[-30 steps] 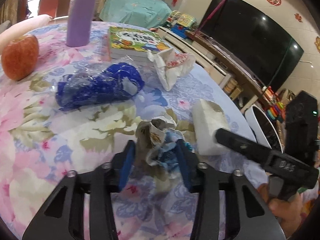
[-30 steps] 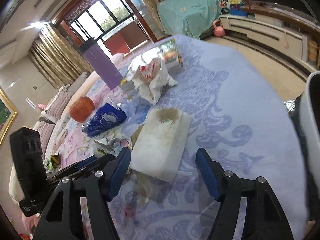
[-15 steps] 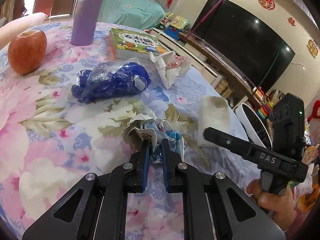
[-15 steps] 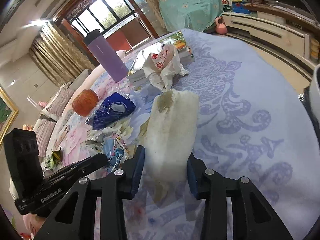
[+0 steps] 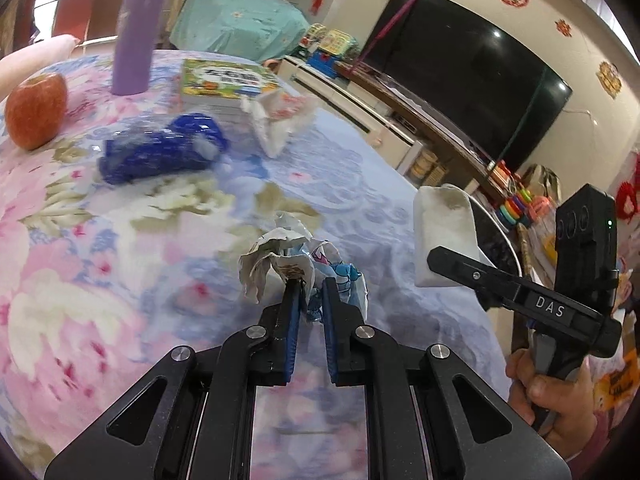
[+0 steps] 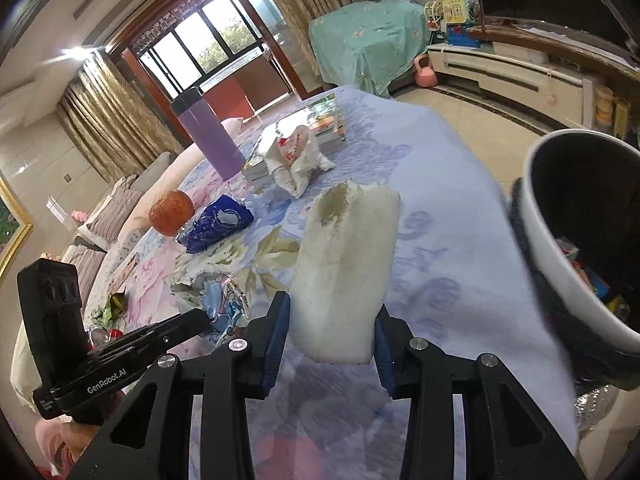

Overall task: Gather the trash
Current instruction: 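Carry the crumpled wrapper with the left tool while the right tool carries the foam block over the bin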

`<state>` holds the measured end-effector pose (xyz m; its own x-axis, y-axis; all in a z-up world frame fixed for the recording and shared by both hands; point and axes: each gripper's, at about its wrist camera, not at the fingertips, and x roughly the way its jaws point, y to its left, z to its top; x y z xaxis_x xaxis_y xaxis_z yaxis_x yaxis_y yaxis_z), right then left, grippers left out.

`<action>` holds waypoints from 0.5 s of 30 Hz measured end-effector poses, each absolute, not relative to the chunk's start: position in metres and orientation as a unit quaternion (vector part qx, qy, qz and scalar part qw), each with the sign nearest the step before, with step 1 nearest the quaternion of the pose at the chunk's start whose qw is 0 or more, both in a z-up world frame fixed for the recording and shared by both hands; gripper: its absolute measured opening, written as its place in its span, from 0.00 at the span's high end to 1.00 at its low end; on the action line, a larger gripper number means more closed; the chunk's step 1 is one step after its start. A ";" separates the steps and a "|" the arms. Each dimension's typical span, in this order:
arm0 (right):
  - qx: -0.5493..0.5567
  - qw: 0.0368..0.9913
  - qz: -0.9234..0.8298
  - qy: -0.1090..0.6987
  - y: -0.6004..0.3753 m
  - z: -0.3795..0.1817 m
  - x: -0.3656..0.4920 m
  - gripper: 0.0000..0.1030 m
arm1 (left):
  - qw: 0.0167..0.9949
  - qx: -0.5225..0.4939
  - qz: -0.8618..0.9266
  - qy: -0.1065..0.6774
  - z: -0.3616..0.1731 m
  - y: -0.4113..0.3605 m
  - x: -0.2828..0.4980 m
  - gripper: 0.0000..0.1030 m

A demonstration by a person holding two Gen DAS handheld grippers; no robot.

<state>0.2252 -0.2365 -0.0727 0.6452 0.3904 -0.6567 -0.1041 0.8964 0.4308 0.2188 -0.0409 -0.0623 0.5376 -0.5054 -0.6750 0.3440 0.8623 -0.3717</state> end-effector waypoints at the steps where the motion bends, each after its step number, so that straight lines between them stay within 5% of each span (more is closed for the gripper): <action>1: 0.180 0.889 0.139 0.397 -0.240 -0.072 0.222 0.62 | 0.871 -0.094 -0.247 0.414 -0.061 -0.046 0.217 0.90; 15: 0.167 0.907 0.113 0.369 -0.287 -0.056 0.190 0.62 | 0.866 -0.049 -0.274 0.414 -0.050 -0.106 0.206 0.90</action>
<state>0.1899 -0.2873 -0.0562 0.7017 0.3277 -0.6326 -0.0812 0.9190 0.3859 0.2062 -0.1059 -0.0496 0.5064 -0.5163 -0.6906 0.4350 0.8445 -0.3124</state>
